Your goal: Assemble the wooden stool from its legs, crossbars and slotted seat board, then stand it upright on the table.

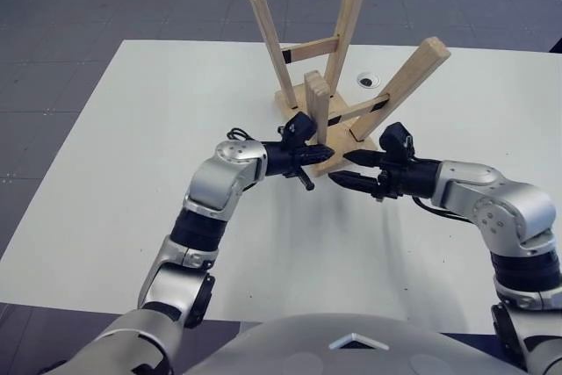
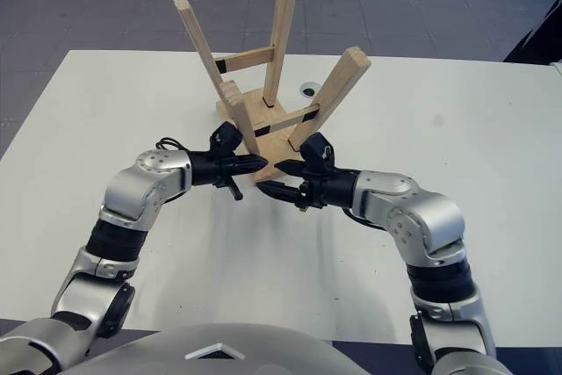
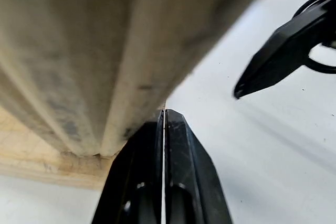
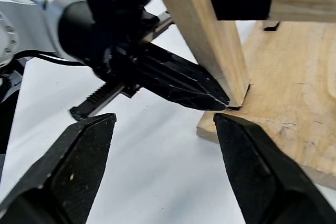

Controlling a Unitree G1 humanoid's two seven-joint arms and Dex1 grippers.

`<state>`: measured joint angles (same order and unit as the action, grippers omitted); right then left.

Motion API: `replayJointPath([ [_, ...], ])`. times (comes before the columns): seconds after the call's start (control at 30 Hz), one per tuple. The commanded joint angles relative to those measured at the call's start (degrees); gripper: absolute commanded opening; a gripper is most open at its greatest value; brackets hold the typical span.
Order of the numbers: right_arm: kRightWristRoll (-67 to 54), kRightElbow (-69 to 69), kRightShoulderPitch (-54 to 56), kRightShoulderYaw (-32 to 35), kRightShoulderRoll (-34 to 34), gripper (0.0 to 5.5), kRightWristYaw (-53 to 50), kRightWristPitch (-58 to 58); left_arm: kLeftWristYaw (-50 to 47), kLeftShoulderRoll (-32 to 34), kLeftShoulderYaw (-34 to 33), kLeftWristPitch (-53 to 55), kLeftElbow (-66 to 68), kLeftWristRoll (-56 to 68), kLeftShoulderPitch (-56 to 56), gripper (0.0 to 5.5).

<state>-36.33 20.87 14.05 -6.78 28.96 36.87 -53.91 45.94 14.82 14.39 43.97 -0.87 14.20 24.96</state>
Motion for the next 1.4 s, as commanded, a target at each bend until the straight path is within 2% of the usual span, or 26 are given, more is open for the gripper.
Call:
replayJointPath([
  [0.03,3.5,-2.8,-1.3,-0.7,1.2,3.44,0.7,3.5,0.8,6.5,-6.0,3.0,-9.5,3.6,-3.2,0.10],
  [0.17,7.1,-3.8,-2.4,-1.1,0.8,3.44,-0.3,7.3,-4.5,11.3,-18.7,2.2,-16.8,5.1,-6.7,0.10],
  [0.27,10.0,-5.7,-1.7,-1.1,-2.9,3.44,-3.2,12.4,-5.6,13.8,-22.9,1.9,-22.0,6.7,-10.8,0.10],
  [0.37,13.4,-8.1,-1.1,-2.9,-6.2,3.44,-5.2,17.1,-11.7,10.7,-27.5,-3.7,-22.0,5.5,-12.3,0.10],
  [0.6,19.4,-14.2,-1.5,-6.7,-11.9,3.44,-6.8,25.8,-27.2,5.0,-29.6,-24.4,-16.6,-3.8,-12.2,0.10],
  [0.77,22.4,-17.5,-0.4,-7.3,-16.2,3.44,-9.1,30.4,-27.5,4.9,-26.6,-27.3,-14.4,-4.4,-11.9,0.10],
  [0.93,25.5,-18.7,0.4,-9.1,-18.9,3.44,-11.4,30.4,-28.0,4.0,-25.0,-27.8,-14.3,-4.3,-12.9,0.10],
  [1.27,26.8,-21.5,0.2,-6.9,-23.1,1.64,-14.5,31.6,-28.4,3.7,-24.8,-28.6,-13.0,-4.3,-13.0,0.10],
  [1.4,26.4,-19.8,-0.6,-5.9,-22.6,1.26,-14.4,31.1,-28.5,3.7,-25.0,-28.6,-12.8,-4.2,-13.5,0.10],
])
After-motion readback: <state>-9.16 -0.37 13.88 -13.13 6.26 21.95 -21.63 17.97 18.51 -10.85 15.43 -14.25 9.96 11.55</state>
